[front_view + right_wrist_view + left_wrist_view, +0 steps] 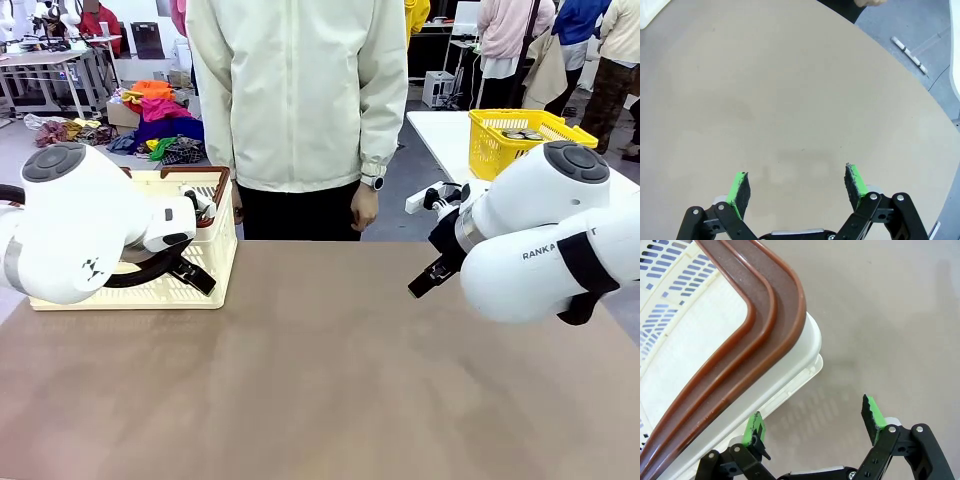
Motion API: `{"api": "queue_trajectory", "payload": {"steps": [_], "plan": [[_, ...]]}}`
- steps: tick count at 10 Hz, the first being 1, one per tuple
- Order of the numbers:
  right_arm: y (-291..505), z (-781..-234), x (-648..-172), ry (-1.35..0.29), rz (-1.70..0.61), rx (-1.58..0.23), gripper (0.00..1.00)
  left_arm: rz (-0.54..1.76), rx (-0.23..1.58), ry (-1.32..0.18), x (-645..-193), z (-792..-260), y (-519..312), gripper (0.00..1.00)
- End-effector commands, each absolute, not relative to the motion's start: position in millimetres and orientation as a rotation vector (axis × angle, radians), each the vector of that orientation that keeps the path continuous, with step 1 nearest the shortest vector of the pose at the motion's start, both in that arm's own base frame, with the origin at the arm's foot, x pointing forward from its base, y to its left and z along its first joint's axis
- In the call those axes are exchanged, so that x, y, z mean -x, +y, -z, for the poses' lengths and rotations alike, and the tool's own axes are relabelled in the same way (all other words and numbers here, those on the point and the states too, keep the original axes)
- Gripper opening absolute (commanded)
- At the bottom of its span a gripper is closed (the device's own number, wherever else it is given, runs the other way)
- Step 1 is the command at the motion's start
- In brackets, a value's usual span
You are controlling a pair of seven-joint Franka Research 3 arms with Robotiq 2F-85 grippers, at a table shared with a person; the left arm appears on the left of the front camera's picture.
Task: Place the drinks into the Shopping basket.
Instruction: Pick up one drink and place it into the Shopping basket.
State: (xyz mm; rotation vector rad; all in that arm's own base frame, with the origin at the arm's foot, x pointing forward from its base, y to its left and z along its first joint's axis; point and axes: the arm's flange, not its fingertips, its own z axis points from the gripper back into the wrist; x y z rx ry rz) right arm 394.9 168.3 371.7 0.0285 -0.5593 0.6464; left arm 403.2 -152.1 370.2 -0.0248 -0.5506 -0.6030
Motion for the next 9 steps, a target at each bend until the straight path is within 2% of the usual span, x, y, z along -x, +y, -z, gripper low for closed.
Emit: {"api": "queue_trajectory", "payload": {"steps": [1, 9], "plan": [[168.3, -371.7, -394.9, -0.56, -0.646, -0.029, 1.0, 0.603, 0.025, -0.552, -403.2, -370.5, -151.9, 1.0], [168.3, -371.7, -394.9, -0.56, -0.646, -0.029, 1.0, 0.603, 0.025, -0.552, -403.2, -370.5, -151.9, 1.0]]}}
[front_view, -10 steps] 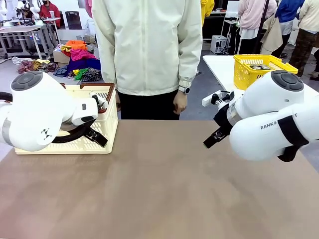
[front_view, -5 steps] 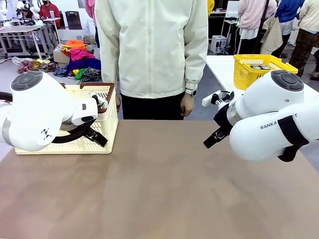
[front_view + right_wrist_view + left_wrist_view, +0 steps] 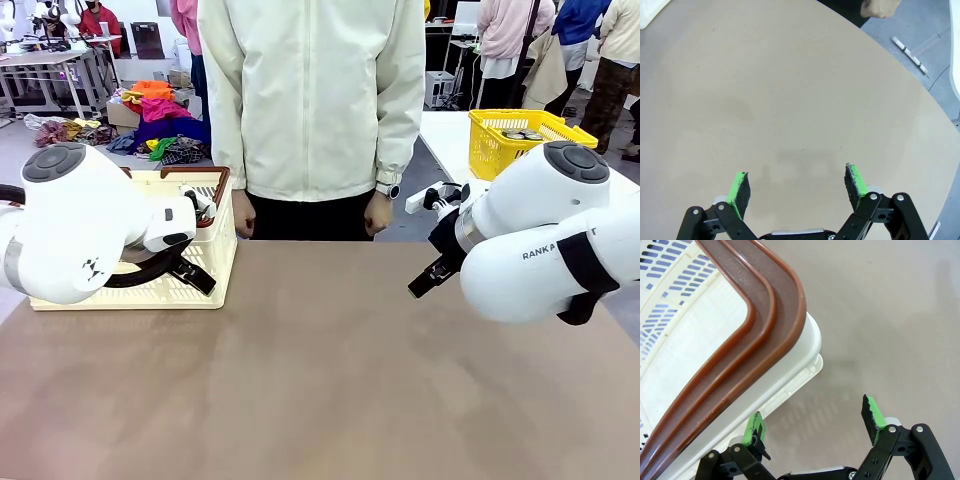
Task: Place the drinks into the Shopping basket.
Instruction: Pick up one drink and place it into the Shopping basket.
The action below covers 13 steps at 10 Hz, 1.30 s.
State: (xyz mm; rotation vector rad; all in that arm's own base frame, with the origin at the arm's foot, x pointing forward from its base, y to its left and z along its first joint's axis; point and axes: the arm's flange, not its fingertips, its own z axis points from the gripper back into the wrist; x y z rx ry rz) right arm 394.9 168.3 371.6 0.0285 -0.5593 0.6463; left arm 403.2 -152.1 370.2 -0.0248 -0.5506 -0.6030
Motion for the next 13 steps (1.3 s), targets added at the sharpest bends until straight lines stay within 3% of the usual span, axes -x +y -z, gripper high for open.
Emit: {"api": "queue_trajectory", "payload": {"steps": [1, 2, 3, 5, 6, 7, 10, 11, 13], "plan": [[168.3, -371.7, -394.9, -0.559, -0.646, -0.029, 1.0, 0.603, 0.025, -0.551, -403.2, -370.2, -152.1, 1.0], [160.1, -378.9, -389.2, -0.383, -0.707, -0.119, 1.0, 0.737, 0.147, -0.421, -392.5, -381.2, -150.9, 1.0], [152.3, -397.5, -383.4, -0.214, -0.55, -0.277, 1.0, 0.542, 0.226, -0.2, -387.0, -405.1, -151.2, 1.0], [118.3, -444.6, -359.4, -0.123, -0.36, -0.49, 1.0, 0.468, 0.616, -0.144, -377.5, -448.1, -136.7, 1.0], [94.6, -471.3, -344.7, -0.098, -0.417, -0.717, 1.0, 0.504, 0.875, -0.079, -372.4, -465.3, -123.8, 1.0], [68.3, -491.7, -332.0, -0.087, -0.397, -0.833, 1.0, 0.432, 1.059, -0.079, -371.4, -482.1, -97.0, 1.0], [-92.1, -526.6, -299.3, -0.243, -0.02, -1.077, 1.0, -0.027, 1.328, -0.532, -342.0, -532.6, 101.8, 1.0], [-142.9, -521.0, -281.6, -0.305, 0.091, -1.131, 1.0, -0.182, 1.386, -0.677, -318.4, -525.8, 163.0, 1.0], [-220.4, -482.8, -251.1, -0.328, 0.317, -1.194, 1.0, -0.415, 1.44, -0.812, -270.5, -491.8, 236.6, 1.0]]}}
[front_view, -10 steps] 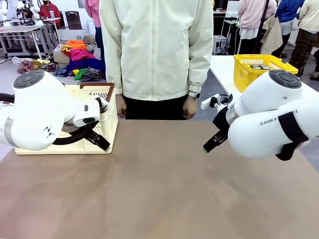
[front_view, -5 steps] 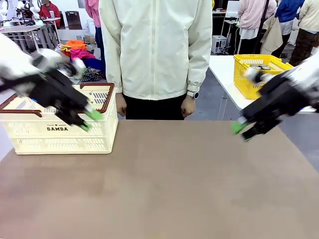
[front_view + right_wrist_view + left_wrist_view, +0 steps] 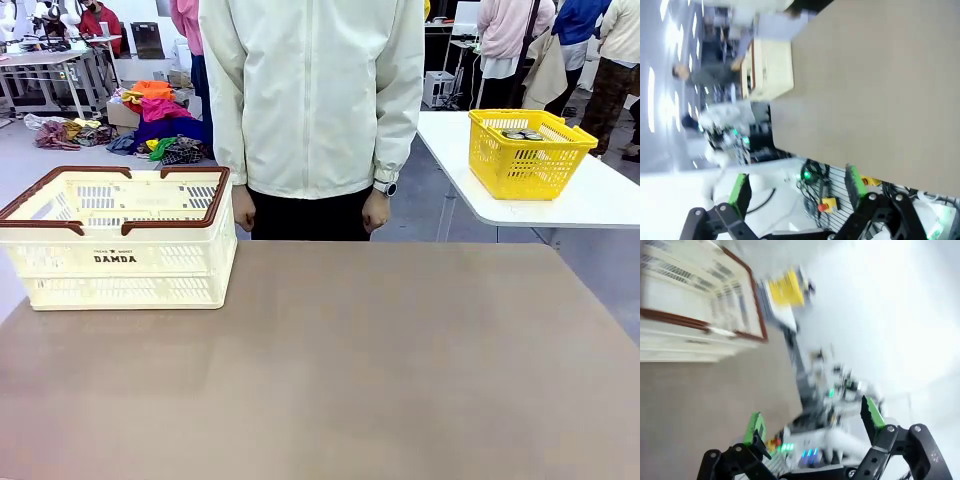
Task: Place the drinks into the Shopping basket.
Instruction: Pick up one drink and place it into the Shopping basket.
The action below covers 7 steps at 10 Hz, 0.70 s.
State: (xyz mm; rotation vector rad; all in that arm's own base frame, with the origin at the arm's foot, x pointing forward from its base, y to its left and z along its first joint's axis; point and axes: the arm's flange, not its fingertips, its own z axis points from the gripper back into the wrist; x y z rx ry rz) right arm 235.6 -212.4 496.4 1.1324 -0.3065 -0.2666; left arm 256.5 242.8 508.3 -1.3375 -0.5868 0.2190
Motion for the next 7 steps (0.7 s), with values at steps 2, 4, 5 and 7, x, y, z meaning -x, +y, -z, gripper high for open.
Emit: {"api": "queue_trajectory", "payload": {"steps": [2, 4, 5, 7], "plan": [[-261.7, -450.0, -228.3, -0.395, 0.435, -1.272, 1.0, -0.531, 1.391, -0.858, -258.9, -470.7, 255.1, 1.0], [-261.6, -451.1, -216.4, -0.342, 0.458, -1.205, 1.0, -0.382, 1.378, -0.682, -239.4, -487.8, 273.3, 1.0], [-261.6, -451.1, -216.4, -0.342, 0.458, -1.205, 1.0, -0.382, 1.378, -0.682, -239.4, -487.8, 273.3, 1.0], [-261.6, -451.1, -216.4, -0.342, 0.458, -1.205, 1.0, -0.382, 1.378, -0.682, -239.4, -487.8, 273.3, 1.0]]}}
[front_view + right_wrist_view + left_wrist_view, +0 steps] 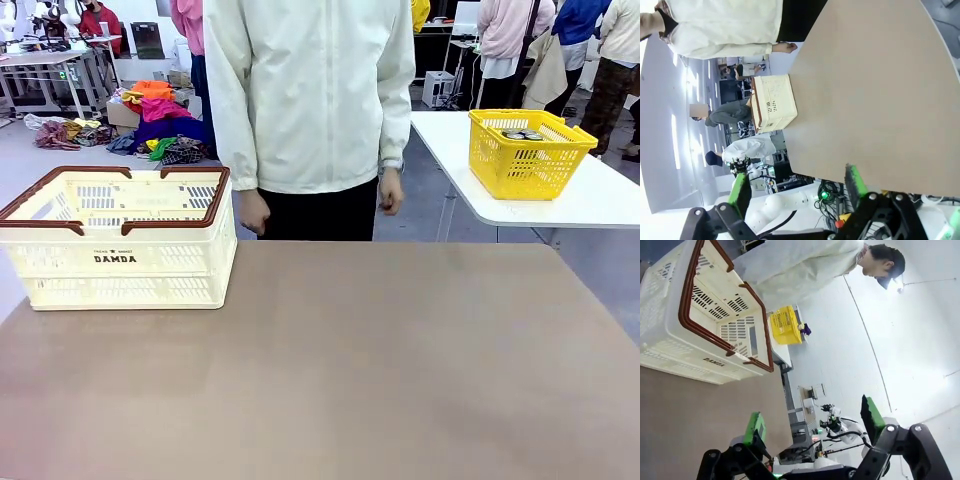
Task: Place the drinks into the Shopping basket.
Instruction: Pick up one drink and place it into the Shopping basket.
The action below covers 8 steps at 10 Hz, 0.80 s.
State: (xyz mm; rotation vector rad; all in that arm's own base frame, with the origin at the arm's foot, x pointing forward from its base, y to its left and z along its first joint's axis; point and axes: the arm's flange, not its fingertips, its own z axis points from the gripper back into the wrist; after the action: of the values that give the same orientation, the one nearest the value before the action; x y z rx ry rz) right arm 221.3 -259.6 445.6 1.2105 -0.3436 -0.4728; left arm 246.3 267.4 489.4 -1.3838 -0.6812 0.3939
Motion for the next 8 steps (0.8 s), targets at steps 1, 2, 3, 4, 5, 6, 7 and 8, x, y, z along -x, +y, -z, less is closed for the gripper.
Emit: {"api": "queue_trajectory", "payload": {"steps": [1, 2, 3, 4, 5, 6, 7, 8], "plan": [[-261.6, -451.1, -216.4, -0.342, 0.458, -1.205, 1.0, -0.382, 1.378, -0.682, -239.4, -487.8, 273.3, 1.0], [-261.6, -451.1, -216.4, -0.342, 0.458, -1.205, 1.0, -0.382, 1.378, -0.682, -239.4, -487.8, 273.3, 1.0], [-261.6, -451.1, -216.4, -0.342, 0.458, -1.205, 1.0, -0.382, 1.378, -0.682, -239.4, -487.8, 273.3, 1.0], [-261.6, -451.1, -216.4, -0.342, 0.458, -1.205, 1.0, -0.382, 1.378, -0.682, -239.4, -487.8, 273.3, 1.0], [-261.6, -451.1, -216.4, -0.342, 0.458, -1.205, 1.0, -0.382, 1.378, -0.682, -239.4, -487.8, 273.3, 1.0], [-261.6, -451.1, -216.4, -0.342, 0.458, -1.205, 1.0, -0.382, 1.378, -0.682, -239.4, -487.8, 273.3, 1.0], [-261.6, -451.1, -216.4, -0.342, 0.458, -1.205, 1.0, -0.382, 1.378, -0.682, -239.4, -487.8, 273.3, 1.0], [-261.6, -451.1, -216.4, -0.342, 0.458, -1.205, 1.0, -0.382, 1.378, -0.682, -239.4, -487.8, 273.3, 1.0]]}}
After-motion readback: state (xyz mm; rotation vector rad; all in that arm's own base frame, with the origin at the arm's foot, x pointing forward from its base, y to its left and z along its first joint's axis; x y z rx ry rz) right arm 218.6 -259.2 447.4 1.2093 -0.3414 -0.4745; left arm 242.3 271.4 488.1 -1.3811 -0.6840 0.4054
